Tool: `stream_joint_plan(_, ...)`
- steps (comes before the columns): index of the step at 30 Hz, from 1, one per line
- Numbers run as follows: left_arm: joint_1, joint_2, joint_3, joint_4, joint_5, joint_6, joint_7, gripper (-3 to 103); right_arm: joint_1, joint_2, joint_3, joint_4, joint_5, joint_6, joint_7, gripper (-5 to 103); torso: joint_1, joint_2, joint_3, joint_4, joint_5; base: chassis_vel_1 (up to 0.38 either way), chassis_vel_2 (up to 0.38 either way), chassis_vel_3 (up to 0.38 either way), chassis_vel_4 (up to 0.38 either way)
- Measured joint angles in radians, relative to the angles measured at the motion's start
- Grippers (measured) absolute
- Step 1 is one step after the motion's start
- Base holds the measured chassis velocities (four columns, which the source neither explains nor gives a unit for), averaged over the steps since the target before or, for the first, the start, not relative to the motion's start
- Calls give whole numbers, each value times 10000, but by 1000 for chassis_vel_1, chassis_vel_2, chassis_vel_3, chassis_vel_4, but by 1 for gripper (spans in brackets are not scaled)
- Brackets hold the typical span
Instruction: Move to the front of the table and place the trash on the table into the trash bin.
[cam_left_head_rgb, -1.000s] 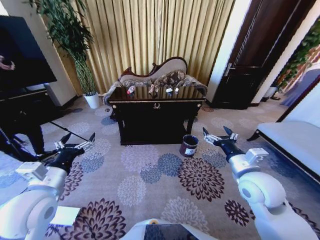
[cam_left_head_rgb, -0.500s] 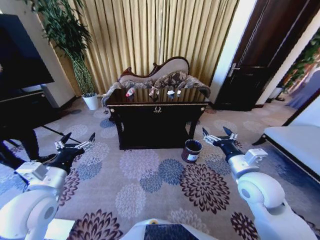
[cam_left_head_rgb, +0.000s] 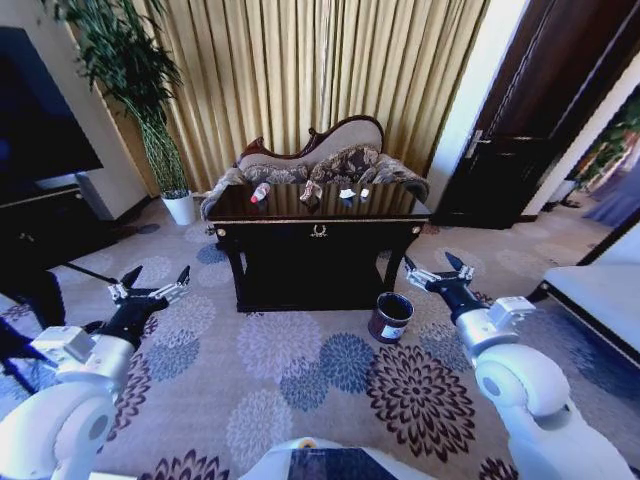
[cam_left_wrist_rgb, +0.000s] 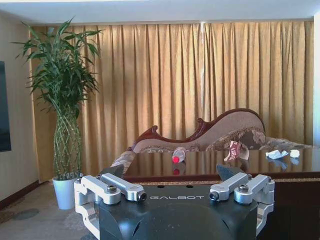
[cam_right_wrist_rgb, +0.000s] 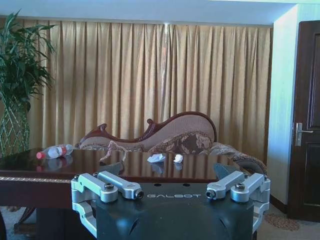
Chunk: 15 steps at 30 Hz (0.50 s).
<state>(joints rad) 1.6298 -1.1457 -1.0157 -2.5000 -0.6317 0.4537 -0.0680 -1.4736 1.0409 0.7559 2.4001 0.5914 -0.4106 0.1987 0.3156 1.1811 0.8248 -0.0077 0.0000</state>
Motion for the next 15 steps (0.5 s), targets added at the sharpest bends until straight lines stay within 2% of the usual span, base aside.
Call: stream_joint_plan(15,24,-29,13,0,4,-19,2,100,-4,15,-14,6,0,9,-6,100,-1,1,-1,2,-1,-172,170,177,-174)
